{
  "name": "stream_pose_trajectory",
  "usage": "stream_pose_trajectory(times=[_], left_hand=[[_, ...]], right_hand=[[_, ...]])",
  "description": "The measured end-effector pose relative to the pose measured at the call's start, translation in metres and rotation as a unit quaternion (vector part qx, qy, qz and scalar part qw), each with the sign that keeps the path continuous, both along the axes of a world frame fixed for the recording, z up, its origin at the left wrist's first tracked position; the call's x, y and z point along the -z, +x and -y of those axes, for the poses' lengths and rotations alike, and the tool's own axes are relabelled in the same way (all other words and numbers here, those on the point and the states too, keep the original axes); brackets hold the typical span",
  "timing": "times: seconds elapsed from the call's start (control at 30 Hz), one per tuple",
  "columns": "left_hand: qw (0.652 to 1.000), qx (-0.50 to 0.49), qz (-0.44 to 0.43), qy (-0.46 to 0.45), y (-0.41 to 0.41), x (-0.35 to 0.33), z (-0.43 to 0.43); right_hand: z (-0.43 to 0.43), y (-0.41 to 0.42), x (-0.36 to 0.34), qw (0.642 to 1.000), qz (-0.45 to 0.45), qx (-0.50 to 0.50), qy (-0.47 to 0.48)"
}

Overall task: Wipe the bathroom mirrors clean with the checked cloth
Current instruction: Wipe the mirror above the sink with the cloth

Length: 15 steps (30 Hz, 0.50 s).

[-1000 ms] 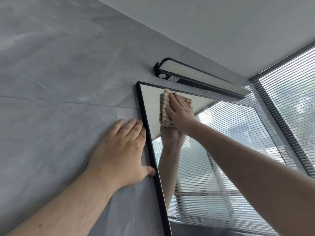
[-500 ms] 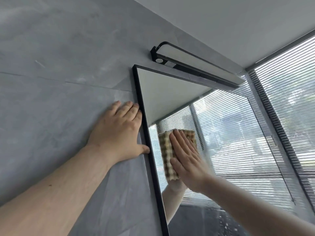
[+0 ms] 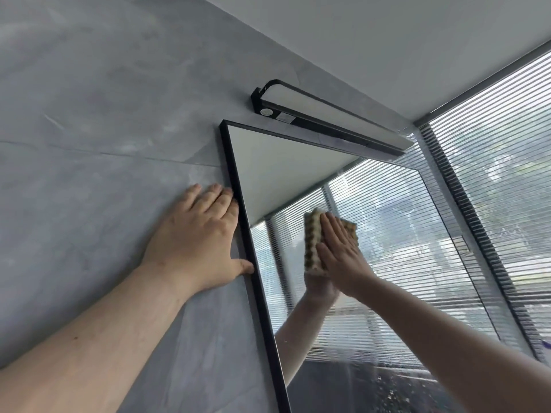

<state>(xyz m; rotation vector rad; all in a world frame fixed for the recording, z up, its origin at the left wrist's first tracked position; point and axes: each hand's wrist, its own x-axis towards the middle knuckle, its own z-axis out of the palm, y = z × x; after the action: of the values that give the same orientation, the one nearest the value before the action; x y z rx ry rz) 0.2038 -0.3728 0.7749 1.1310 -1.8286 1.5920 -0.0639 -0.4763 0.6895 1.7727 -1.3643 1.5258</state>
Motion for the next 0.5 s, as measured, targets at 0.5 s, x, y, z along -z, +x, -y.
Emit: stream_pose_trajectory(times=[0.5], left_hand=[[0.998, 0.053, -0.01, 0.017, 0.0, -0.001, -0.004]], right_hand=[[-0.053, 0.077, -0.016, 0.978, -0.188, -0.037, -0.085]])
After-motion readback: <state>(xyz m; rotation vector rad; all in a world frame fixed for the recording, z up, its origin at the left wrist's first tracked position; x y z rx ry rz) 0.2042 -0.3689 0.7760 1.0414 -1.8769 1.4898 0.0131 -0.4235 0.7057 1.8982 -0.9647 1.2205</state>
